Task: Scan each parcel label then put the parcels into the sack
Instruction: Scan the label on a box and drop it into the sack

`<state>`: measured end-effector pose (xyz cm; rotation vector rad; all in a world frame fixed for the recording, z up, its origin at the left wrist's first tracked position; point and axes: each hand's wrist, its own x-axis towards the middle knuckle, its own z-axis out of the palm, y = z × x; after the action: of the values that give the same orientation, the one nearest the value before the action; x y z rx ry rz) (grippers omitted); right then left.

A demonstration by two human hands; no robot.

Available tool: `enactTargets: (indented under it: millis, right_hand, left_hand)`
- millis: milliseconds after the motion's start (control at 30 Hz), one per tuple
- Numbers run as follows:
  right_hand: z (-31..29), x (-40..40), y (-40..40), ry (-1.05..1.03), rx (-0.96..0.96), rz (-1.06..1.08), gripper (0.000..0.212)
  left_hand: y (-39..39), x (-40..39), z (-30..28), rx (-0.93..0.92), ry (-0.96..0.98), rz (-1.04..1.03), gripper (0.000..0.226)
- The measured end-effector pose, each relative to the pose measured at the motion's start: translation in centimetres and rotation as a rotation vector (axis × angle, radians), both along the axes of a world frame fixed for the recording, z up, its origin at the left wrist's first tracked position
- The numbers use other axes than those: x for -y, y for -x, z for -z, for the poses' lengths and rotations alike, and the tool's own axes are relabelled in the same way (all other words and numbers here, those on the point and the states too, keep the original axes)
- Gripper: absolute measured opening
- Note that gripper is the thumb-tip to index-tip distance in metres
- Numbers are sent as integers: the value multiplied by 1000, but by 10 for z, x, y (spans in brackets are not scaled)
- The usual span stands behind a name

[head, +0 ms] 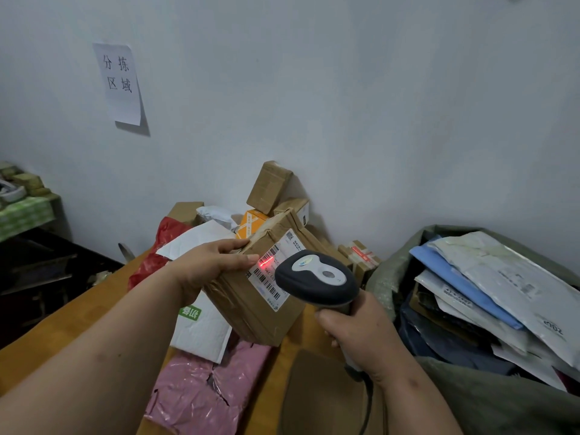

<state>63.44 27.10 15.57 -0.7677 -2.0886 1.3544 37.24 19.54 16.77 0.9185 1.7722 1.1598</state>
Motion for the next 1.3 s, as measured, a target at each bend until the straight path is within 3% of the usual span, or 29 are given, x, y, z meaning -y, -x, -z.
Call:
enactTargets:
  millis: [233,400,600,733,900,1033,1300]
  right_hand:
    - [-1,6,-2,-9,8,15,26]
    - [-4,15,0,6,18,44,22]
    - [-7,24,5,53,34,97,24]
    - [-2,33,9,82,39,152,20]
    - [7,38,6,215,-67,422,14]
    - [18,37,-11,336,-171,614,20]
    - [29,8,-78,487,-458,790,25]
  left_hand:
    - [-3,1,3,3,4,31,125]
    - [1,0,1,6,-1,72,123]
    - [8,-1,-1,36,-17,115,111]
    - [14,0,4,73,-38,121,87]
    - [7,-7,10,283,-142,62,63]
    - [-16,-18,12,431,-145,-8,62]
    - [-113,-72,-7,439,-203,124,66]
